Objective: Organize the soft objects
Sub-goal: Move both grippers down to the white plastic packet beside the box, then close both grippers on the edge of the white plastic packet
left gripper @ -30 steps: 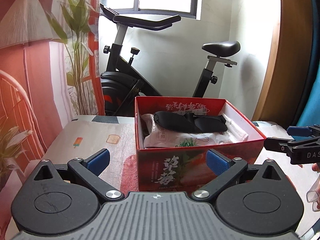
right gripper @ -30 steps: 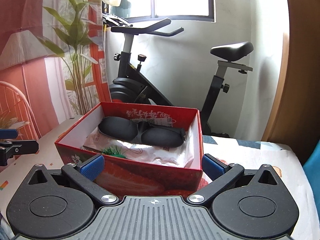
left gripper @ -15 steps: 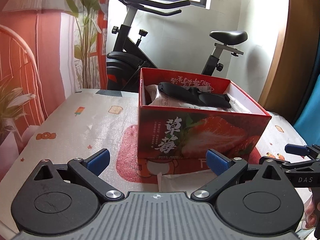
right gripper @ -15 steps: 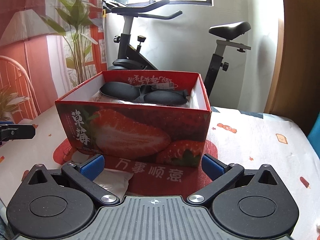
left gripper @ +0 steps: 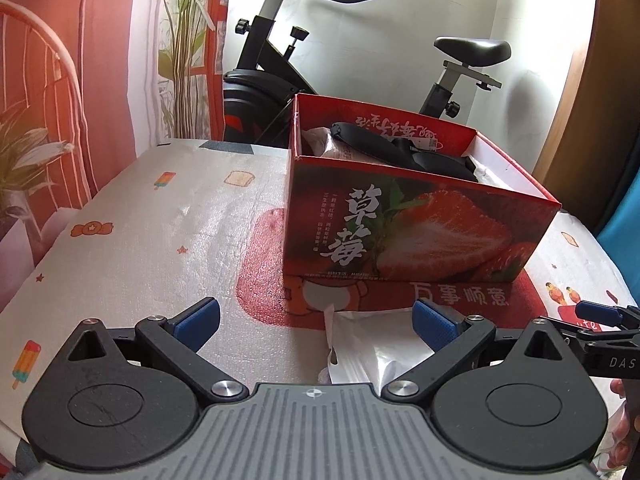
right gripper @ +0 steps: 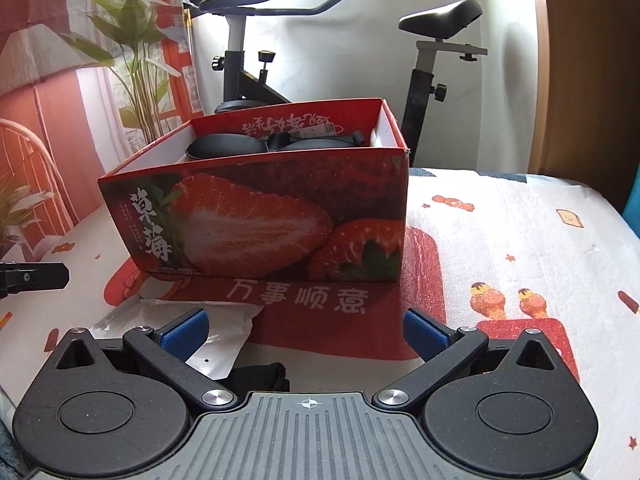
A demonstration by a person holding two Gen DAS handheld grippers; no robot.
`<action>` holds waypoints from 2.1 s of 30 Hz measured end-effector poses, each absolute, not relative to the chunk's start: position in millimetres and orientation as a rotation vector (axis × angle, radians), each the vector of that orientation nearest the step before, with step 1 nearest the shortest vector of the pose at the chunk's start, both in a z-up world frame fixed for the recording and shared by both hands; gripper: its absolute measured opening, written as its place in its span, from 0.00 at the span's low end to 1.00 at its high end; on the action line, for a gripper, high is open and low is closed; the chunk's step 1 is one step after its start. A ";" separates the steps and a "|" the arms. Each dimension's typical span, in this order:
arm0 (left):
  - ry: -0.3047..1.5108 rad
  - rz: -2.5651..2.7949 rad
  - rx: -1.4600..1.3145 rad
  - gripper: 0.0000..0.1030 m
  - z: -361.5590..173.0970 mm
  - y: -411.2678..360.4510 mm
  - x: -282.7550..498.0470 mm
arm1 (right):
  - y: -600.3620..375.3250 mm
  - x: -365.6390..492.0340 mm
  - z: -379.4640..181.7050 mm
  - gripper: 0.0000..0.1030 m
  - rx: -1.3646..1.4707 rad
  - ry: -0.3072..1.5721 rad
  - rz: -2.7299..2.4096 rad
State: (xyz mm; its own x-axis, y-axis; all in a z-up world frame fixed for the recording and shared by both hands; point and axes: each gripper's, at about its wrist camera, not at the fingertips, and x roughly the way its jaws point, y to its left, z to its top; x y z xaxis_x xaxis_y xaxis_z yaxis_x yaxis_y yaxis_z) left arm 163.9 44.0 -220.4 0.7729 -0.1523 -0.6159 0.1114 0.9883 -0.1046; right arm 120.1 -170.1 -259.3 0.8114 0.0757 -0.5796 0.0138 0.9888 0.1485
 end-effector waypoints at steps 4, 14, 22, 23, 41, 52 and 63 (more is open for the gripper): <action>0.686 -0.143 -0.071 1.00 -223.0 43.6 165.7 | -166.8 119.5 -261.1 0.99 0.139 0.625 0.044; 0.705 -0.167 -0.091 0.88 -227.9 44.1 166.8 | -160.4 120.9 -260.9 0.94 0.123 0.625 0.072; 0.760 -0.230 -0.135 0.61 -241.9 42.8 174.7 | -153.5 128.0 -263.9 0.83 0.119 0.643 0.104; 0.774 -0.240 -0.144 0.55 -245.1 42.7 176.5 | -151.7 129.6 -264.6 0.81 0.118 0.647 0.112; 0.909 -0.318 -0.277 0.50 -270.5 52.4 215.9 | -133.4 177.4 -277.8 0.66 0.158 0.796 0.251; 0.936 -0.357 -0.298 0.47 -280.4 47.7 221.7 | -137.5 191.7 -292.5 0.62 0.260 0.878 0.293; 0.953 -0.385 -0.340 0.46 -286.5 49.8 225.6 | -136.8 200.8 -296.6 0.52 0.267 0.906 0.345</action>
